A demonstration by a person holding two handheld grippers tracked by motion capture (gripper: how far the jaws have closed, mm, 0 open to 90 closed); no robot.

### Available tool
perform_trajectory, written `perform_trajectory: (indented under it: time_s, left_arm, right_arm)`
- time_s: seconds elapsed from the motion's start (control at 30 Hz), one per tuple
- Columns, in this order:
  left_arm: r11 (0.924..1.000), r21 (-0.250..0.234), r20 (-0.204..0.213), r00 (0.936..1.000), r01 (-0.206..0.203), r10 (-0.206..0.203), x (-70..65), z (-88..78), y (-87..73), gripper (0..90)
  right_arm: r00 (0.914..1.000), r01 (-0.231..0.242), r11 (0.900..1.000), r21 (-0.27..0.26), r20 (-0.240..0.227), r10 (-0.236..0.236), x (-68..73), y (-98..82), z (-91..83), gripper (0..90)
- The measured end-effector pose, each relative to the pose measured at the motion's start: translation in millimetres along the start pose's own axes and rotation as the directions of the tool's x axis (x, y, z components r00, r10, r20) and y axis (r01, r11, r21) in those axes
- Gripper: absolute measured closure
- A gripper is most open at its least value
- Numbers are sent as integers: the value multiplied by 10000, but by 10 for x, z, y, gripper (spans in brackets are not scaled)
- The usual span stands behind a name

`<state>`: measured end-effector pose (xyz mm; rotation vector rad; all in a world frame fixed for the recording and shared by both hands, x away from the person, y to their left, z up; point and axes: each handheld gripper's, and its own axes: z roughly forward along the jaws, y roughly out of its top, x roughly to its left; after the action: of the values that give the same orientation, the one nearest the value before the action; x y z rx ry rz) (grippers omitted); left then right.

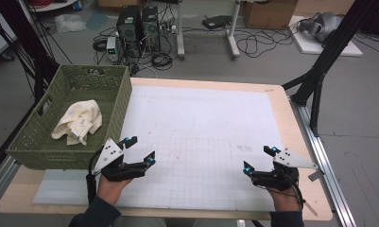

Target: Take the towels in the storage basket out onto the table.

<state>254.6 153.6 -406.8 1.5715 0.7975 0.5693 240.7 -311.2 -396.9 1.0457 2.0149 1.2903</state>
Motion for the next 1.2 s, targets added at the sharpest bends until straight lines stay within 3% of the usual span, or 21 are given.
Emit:
perform_trajectory:
  time_s: [0.63, 0.9, 1.2]
  left_arm:
    - [9999, -61, 49, 9999, -121, 122, -8, -3, 83, 168]
    - [9999, -72, 137, 9999, -85, 86, 0, -29, 106, 176]
    - [9995, -309, 156, 9999, -61, 66, 46, -142, 297, 189]
  right_arm:
    - [9999, 33, 9999, 116, -158, -31, 19, -20, 21, 82]
    - [9994, 358, 9994, -1, -10, -358, 74, 8, 13, 82]
    - [9994, 314, 9995, 83, -160, -312, 77, -1, 51, 82]
